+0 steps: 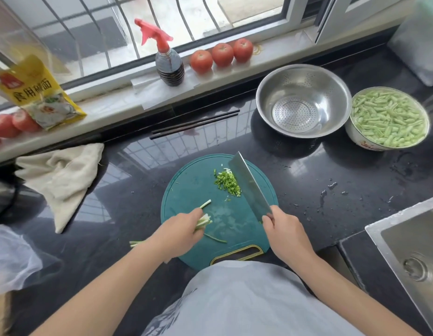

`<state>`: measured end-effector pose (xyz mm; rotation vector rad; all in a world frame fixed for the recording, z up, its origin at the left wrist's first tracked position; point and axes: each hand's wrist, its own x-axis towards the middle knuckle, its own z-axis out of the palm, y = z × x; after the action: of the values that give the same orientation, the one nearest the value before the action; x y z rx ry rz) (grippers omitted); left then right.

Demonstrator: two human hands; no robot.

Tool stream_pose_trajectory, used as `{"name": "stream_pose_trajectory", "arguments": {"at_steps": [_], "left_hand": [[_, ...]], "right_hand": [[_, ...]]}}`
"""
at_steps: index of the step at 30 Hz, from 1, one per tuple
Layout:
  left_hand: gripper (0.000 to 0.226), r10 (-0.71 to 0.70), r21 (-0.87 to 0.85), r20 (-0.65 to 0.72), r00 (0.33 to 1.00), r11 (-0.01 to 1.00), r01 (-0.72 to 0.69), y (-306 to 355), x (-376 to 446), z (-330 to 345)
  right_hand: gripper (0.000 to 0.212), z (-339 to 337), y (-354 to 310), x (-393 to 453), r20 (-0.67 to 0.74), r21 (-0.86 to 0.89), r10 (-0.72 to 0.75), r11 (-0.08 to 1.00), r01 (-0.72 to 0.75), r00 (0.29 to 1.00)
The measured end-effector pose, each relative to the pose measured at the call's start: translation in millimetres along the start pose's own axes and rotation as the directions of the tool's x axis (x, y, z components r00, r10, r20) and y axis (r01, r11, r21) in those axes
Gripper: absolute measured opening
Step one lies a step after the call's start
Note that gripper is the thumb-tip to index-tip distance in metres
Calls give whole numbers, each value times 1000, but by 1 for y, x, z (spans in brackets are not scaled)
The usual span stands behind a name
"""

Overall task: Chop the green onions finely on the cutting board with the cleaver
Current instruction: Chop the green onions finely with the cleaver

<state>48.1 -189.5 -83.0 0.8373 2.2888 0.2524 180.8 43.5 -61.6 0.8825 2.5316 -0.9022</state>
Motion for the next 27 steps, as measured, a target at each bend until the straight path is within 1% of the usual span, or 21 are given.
{"name": "stream_pose_trajectory", "arguments": {"at_steps": [2,4,5,7,9,12,14,15,17,19,20,22,25,27], "left_hand": [[14,129,174,47,991,975,-135,4,-3,6],[15,231,278,83,969,929,-245,8,4,17],[16,269,320,93,959,904,-284,9,8,23],[22,290,381,115,950,870,-312,9,14,32],[23,260,397,145,955,868,-297,10,18,36],[17,198,400,189,962,879,-259,18,22,32],[13,142,398,173,975,895,-201,22,19,31],[11,111,393,122,986,907,-151,23,18,29],[10,7,328,-74,997,944,18,23,18,20],[15,-124,222,-247,961,958,180,18,26,6],[17,-164,186,-278,946,957,221,13,32,2],[19,-193,146,-254,948,961,235,8,47,-1],[25,-147,117,-145,978,979,164,10,57,6],[28,-121,81,-122,985,988,131,9,52,11]], "right_hand": [[19,1,-2,1,9,-11,2,1000,-2,1000],[20,1,-4,1,12,-18,-16,1000,16,1000],[19,1,-5,1,15,-25,-26,999,26,1000],[17,0,-5,1,18,-42,-40,998,40,999],[16,-1,-5,1,16,-42,-44,998,44,999],[16,-1,-4,1,11,-31,-36,999,36,999],[17,-1,-5,1,17,-28,-33,999,33,999],[17,-1,-6,2,20,-27,-32,999,33,999],[17,-1,-6,3,19,-24,-31,999,32,999],[18,-2,-7,5,17,-21,-24,999,25,1000],[19,-2,-7,6,22,-20,-23,1000,23,999],[19,-2,-10,7,27,-27,-22,999,23,999],[19,-3,-10,7,29,-54,-34,998,36,999],[20,-2,-11,6,36,-52,-37,998,39,999]]}}
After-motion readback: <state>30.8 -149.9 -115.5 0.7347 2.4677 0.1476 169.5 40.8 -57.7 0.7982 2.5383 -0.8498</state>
